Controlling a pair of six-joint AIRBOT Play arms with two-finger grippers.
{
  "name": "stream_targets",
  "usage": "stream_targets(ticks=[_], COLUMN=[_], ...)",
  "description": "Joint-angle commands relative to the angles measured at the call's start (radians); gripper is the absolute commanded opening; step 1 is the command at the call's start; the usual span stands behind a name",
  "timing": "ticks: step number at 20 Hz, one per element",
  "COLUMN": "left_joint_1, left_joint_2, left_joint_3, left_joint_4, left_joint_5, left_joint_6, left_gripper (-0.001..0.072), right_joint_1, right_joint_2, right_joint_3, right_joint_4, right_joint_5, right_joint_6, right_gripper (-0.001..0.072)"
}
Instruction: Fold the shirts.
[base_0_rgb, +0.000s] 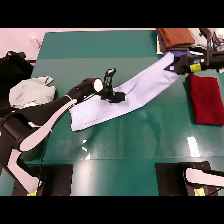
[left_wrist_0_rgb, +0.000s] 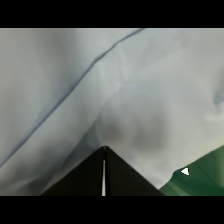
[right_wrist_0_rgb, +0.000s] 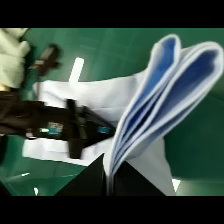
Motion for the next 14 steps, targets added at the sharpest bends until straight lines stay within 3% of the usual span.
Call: stream_targets(ticks=[1, 7, 14], left_joint_1=[-0.014, 0.072, 0.361], left_joint_2=[-0.034, 0.024, 0.392], left_joint_3=[0.018, 0.118, 0.13], left_joint_4=[-0.026, 0.029, 0.23], left_joint_5=[0.0, -0.142, -0.226], left_joint_6=[0.01, 0.009, 0.01], left_gripper=[0.0023, 0.0023, 0.0024], right_joint_1=[0.122, 0.317, 0.727], right_joint_2=[0.032, 0.031, -0.097], right_joint_3=[0.09, 0.13, 0.13], right_joint_4=[0.005, 0.006, 0.066], right_joint_5=[-0.005, -0.076, -0.357], right_joint_6=[0.067, 0.103, 0.096], right_gripper=[0.0015, 0.0015, 0.0021])
